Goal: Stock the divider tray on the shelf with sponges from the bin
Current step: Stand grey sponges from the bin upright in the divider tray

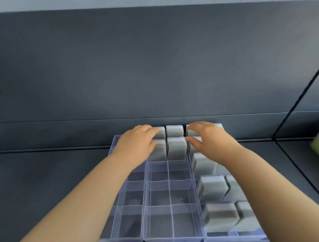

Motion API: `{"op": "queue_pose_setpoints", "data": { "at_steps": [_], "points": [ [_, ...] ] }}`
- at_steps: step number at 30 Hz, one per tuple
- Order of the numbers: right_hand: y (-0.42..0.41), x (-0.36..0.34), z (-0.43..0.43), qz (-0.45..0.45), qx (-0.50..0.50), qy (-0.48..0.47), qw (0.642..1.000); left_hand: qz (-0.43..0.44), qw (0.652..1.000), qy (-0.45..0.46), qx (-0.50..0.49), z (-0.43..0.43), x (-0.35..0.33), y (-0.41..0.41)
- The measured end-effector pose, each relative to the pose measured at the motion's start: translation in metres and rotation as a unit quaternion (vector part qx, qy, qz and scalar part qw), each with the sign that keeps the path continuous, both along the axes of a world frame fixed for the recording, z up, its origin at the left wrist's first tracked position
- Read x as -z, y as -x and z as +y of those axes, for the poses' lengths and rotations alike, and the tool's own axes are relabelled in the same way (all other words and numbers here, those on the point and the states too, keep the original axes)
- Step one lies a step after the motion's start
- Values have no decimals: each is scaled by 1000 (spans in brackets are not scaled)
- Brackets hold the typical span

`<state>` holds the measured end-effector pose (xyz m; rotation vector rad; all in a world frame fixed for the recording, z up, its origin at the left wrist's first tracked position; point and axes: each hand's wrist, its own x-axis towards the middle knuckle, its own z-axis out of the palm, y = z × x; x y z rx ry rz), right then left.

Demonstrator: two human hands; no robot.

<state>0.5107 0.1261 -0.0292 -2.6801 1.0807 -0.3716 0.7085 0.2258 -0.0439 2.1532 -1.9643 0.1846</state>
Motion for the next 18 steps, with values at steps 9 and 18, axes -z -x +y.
{"op": "queue_pose_setpoints", "data": {
  "at_steps": [9,18],
  "points": [
    [47,1,62,-175,10,-34,984,-54,993,104,-18,81,-5,56],
    [85,29,167,-186,24,-23,982,-16,998,68,1,168,24,99]
  ]
}}
